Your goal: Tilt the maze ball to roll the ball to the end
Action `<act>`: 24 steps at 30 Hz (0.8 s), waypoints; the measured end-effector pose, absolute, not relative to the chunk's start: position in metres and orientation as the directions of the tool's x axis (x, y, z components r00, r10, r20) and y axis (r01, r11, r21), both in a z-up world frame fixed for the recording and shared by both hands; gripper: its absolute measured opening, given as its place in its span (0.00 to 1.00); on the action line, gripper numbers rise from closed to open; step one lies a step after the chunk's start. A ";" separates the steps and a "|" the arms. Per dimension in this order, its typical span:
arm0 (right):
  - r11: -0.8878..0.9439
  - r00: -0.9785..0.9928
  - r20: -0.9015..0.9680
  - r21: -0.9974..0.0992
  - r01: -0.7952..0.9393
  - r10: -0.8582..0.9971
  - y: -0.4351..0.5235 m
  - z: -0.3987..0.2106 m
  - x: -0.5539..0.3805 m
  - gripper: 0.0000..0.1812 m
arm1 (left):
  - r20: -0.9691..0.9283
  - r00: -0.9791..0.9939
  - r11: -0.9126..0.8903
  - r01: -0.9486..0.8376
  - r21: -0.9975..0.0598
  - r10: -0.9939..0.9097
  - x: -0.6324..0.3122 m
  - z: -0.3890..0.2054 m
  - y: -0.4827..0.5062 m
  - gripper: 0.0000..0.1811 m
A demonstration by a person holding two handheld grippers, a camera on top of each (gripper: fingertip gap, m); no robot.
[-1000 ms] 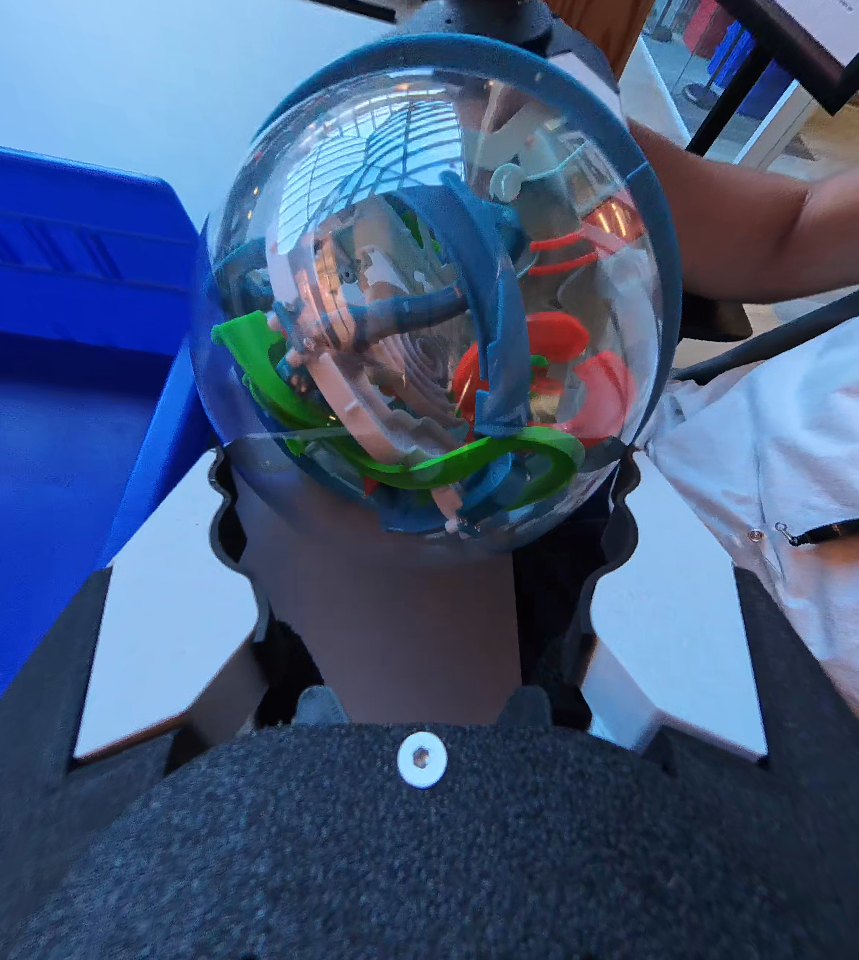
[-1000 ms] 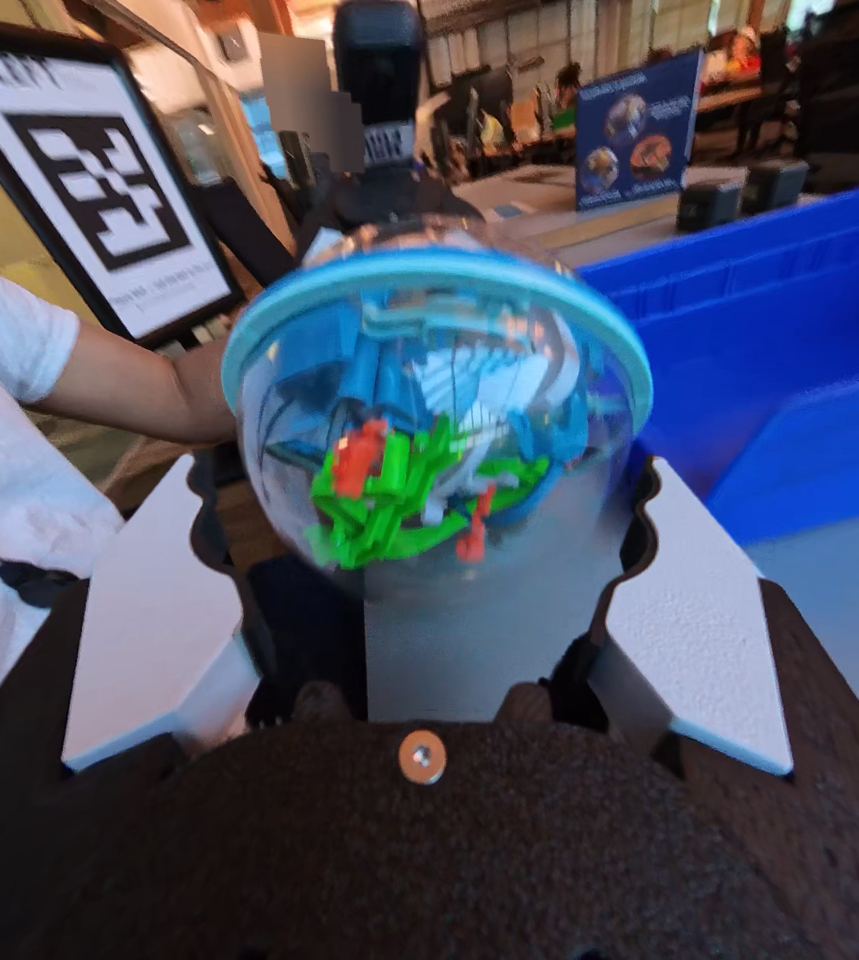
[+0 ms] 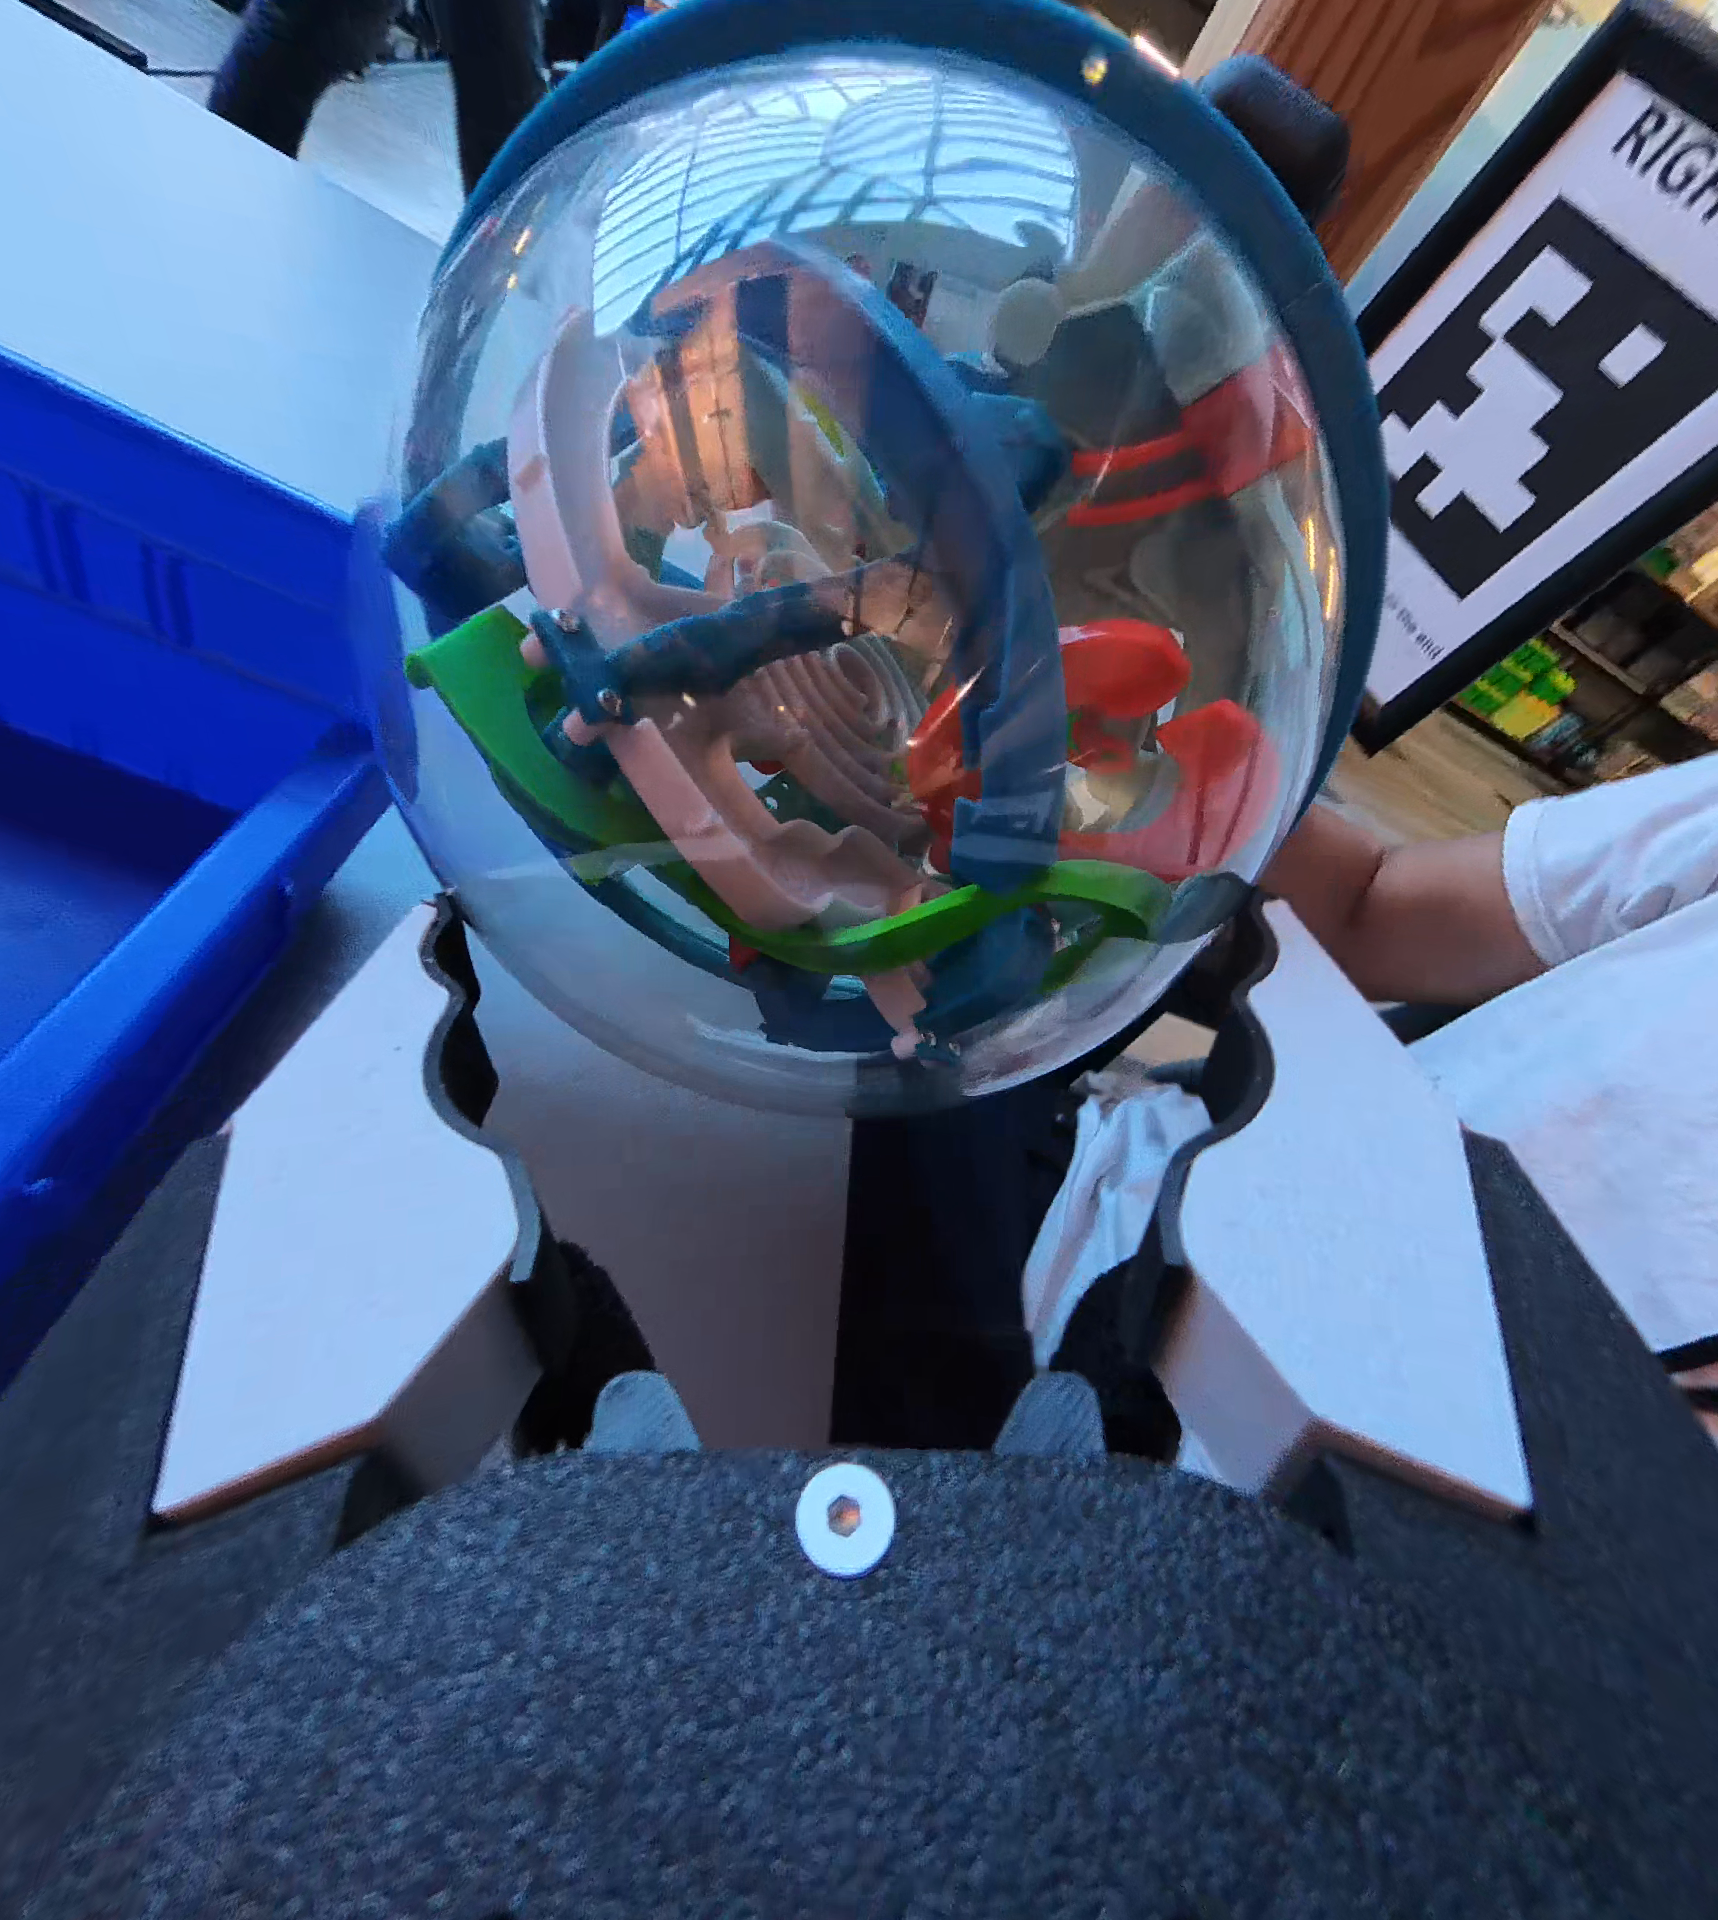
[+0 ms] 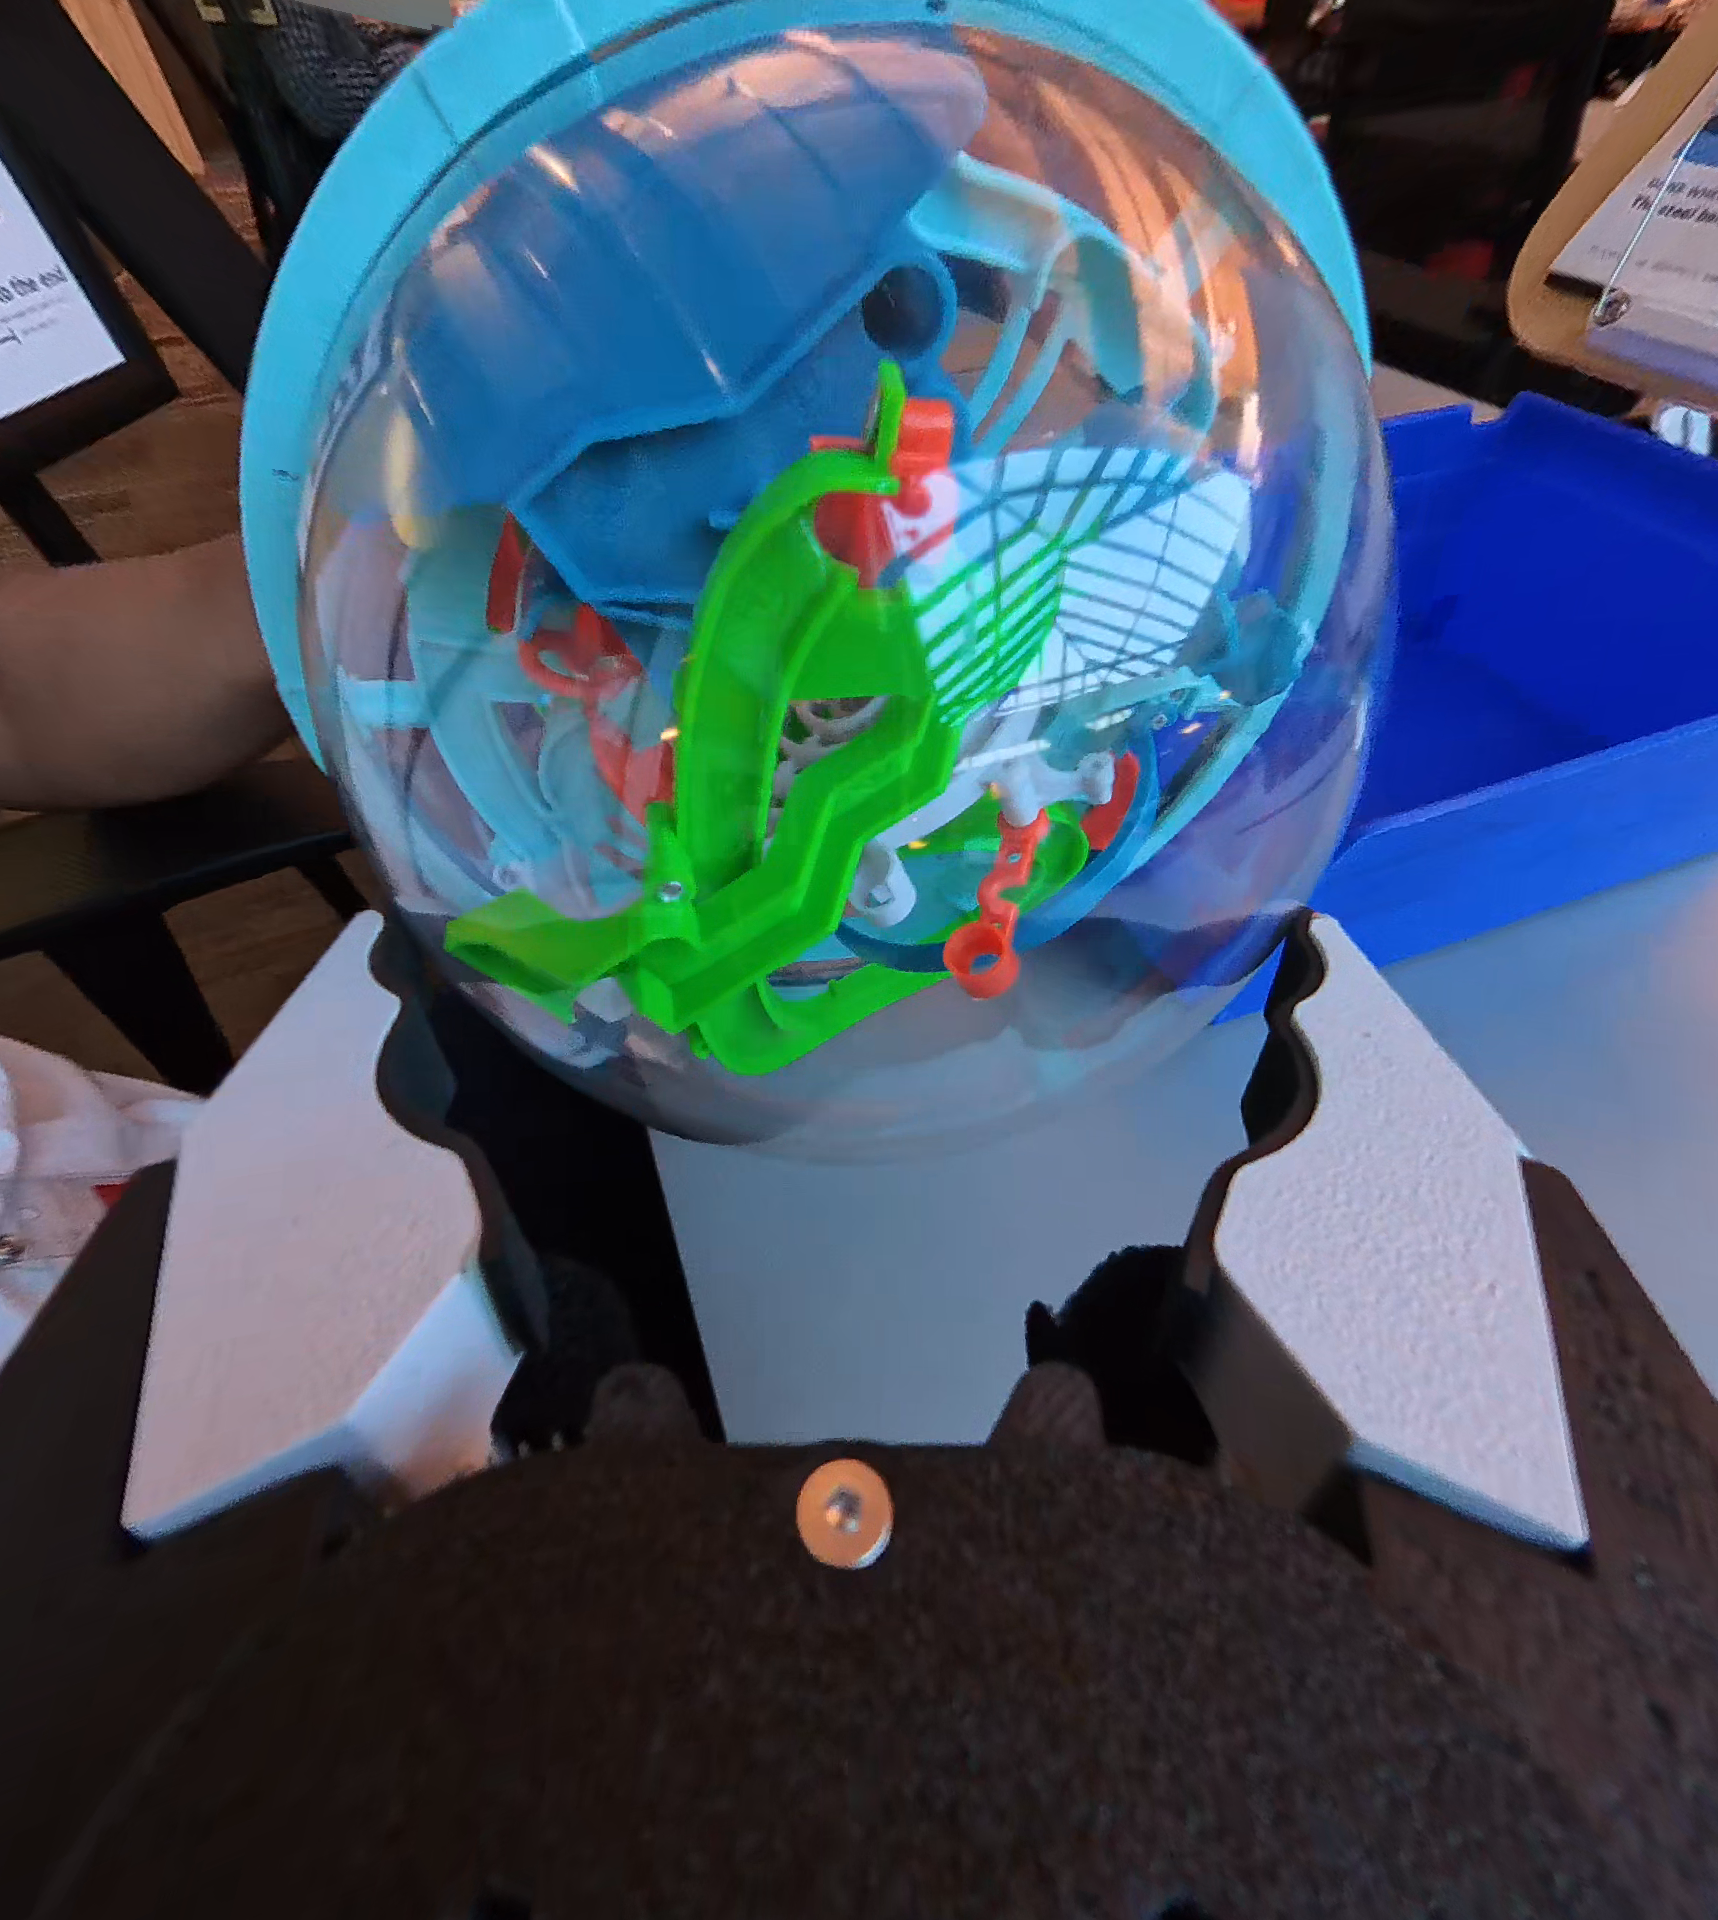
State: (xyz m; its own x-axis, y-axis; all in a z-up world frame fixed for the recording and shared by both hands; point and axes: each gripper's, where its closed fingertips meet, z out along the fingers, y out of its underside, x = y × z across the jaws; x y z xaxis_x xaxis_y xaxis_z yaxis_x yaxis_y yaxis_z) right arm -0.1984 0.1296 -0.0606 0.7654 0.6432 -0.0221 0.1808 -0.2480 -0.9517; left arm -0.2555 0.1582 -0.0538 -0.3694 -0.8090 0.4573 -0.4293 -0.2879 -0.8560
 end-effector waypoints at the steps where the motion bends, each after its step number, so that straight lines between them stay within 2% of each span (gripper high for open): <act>1: -0.260 0.760 -0.035 -0.949 0.178 0.649 0.129 -0.057 -0.197 0.85 | 0.476 -0.363 -0.310 -0.429 -0.849 -0.801 -0.254 -0.051 0.157 0.77; 7: -0.355 0.740 -0.116 -0.919 0.173 0.662 0.128 -0.045 -0.191 0.85 | 0.556 -0.326 -0.421 -0.400 -0.814 -0.765 -0.248 -0.038 0.156 0.77; 14: -0.406 0.738 -0.146 -0.895 0.186 0.659 0.128 -0.039 -0.192 0.85 | 0.599 -0.331 -0.465 -0.402 -0.789 -0.729 -0.250 -0.036 0.156 0.77; 24: -0.411 0.754 -0.093 -0.877 0.247 0.650 0.131 -0.020 -0.199 0.85 | 0.609 -0.424 -0.490 -0.363 -0.792 -0.670 -0.256 -0.035 0.154 0.76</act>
